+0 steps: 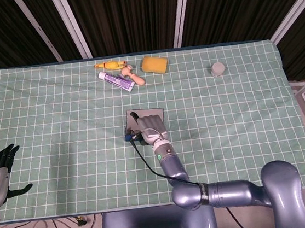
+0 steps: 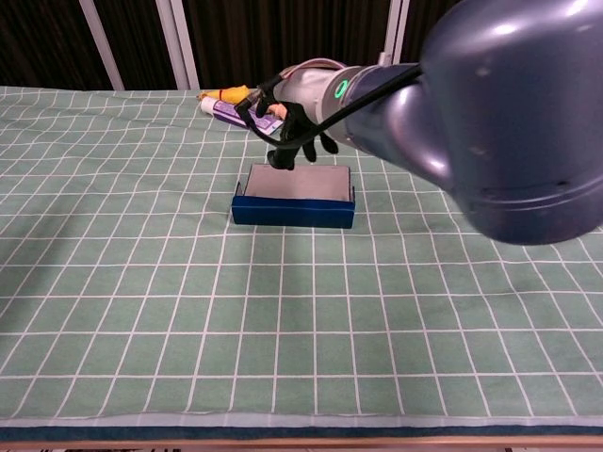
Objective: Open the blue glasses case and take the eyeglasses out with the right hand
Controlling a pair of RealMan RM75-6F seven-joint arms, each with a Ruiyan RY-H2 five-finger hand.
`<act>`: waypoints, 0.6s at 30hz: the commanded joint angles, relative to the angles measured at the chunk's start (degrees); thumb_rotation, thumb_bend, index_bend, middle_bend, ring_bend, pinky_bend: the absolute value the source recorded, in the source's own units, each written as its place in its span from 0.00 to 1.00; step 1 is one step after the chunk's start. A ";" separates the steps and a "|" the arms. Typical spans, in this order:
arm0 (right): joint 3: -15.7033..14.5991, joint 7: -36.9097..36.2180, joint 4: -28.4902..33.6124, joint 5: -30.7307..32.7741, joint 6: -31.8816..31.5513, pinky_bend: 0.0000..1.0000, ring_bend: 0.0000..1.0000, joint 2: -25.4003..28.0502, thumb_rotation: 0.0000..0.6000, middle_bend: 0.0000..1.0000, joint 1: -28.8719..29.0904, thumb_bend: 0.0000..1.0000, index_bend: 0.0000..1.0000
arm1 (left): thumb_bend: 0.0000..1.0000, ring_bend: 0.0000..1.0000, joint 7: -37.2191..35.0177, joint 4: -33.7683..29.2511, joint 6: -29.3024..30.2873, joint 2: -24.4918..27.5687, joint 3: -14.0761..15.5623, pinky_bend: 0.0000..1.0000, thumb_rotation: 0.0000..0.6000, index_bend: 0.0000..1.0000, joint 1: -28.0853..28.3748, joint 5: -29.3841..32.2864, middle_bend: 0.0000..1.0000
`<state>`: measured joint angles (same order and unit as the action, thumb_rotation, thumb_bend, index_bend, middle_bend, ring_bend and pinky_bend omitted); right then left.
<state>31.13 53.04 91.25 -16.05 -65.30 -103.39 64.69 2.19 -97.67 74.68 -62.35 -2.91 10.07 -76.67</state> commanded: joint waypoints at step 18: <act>-4.36 -0.34 -6.97 10.88 2.43 1.00 0.98 -4.58 1.00 0.90 2.76 0.54 0.13 | 0.00 0.00 -1.35 0.08 -1.29 0.22 -0.21 0.00 1.00 0.00 0.44 0.65 0.00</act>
<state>26.82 52.81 84.41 -5.29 -62.98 -107.83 67.34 0.84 -97.59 73.39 -62.13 -3.12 10.51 -76.02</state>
